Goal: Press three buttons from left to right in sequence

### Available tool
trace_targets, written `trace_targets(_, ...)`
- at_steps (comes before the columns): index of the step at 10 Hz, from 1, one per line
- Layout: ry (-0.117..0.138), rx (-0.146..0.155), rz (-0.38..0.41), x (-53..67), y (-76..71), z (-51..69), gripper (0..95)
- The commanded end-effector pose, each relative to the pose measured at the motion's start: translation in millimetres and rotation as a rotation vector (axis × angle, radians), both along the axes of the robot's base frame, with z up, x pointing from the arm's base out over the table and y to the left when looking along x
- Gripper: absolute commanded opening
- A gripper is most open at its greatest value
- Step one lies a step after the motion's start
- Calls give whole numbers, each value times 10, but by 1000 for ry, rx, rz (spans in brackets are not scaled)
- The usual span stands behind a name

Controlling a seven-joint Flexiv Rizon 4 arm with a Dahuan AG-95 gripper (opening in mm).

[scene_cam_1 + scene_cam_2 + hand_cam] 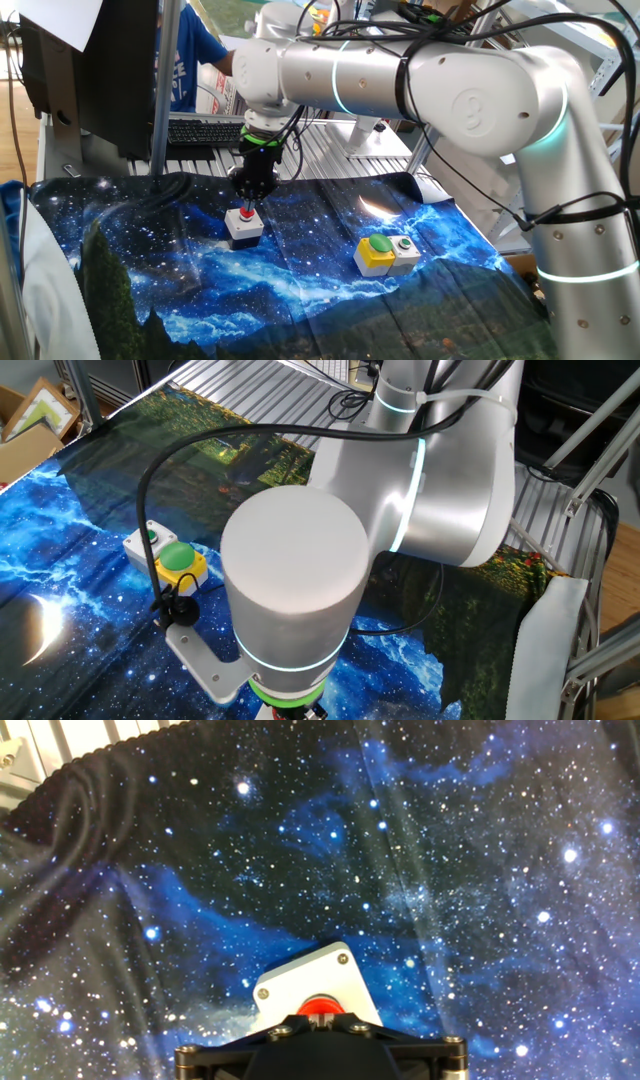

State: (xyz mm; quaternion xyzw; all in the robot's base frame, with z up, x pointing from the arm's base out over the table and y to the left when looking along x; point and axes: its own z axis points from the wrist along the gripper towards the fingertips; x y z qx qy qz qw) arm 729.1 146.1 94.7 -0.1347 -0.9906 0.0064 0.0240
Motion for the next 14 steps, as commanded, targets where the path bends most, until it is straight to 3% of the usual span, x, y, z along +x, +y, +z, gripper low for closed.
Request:
trace_targets(1,-2,-3,-5,24,5,-187,0)
trace_targets(5,-34,-1,-19,-34,10,-425,0)
trace_targets(9,-27,-2,-21,-55,14,-414,0)
trace_targets(10,-8,12,-23,-50,3,-342,0)
trace_targets(14,42,6,-16,58,30,89,0)
